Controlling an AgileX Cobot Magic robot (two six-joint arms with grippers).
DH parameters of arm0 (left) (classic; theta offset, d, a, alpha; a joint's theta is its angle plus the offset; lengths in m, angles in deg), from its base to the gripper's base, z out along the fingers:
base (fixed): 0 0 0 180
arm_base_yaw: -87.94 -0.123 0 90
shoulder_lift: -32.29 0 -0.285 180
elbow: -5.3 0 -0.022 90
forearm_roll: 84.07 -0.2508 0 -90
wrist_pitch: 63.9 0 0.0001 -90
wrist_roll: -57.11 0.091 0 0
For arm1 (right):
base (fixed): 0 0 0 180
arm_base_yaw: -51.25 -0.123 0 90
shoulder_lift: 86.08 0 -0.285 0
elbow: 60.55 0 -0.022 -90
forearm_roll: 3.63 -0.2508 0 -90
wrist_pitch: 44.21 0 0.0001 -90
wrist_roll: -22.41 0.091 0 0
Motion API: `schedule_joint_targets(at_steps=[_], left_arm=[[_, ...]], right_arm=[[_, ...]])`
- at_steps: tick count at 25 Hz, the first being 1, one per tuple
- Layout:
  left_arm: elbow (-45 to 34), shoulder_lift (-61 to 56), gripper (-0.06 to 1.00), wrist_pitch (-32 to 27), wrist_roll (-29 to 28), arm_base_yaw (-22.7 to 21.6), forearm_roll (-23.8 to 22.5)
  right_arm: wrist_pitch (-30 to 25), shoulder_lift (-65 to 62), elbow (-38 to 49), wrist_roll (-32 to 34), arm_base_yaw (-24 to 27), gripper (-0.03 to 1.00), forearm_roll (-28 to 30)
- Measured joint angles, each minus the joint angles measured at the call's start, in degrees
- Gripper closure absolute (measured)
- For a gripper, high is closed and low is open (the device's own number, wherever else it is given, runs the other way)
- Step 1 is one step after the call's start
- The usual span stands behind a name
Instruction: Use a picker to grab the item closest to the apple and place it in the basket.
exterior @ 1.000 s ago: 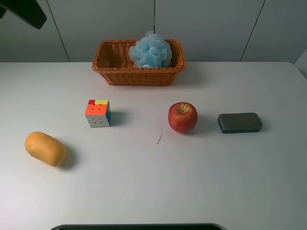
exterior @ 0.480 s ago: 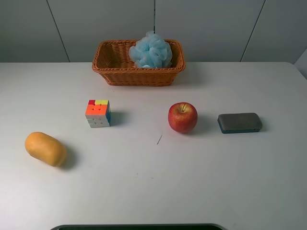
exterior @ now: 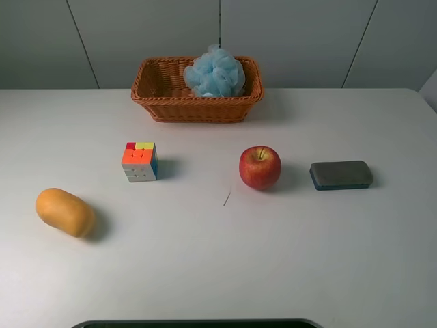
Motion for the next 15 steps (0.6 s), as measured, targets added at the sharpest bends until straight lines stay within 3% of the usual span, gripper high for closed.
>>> schedule_joint_targets(at_steps=[7,15], left_arm=[[-0.1,-13.7,0.22,0.1,0.1,-1.9,-0.1],[-0.1,-15.1,0.22,0.1,0.1,-1.9,-0.5]], right_arm=[[0.0,0.0,0.0,0.0,0.0,0.27,0.0],[0.0,0.0,0.0,0.0,0.0,0.27,0.0]])
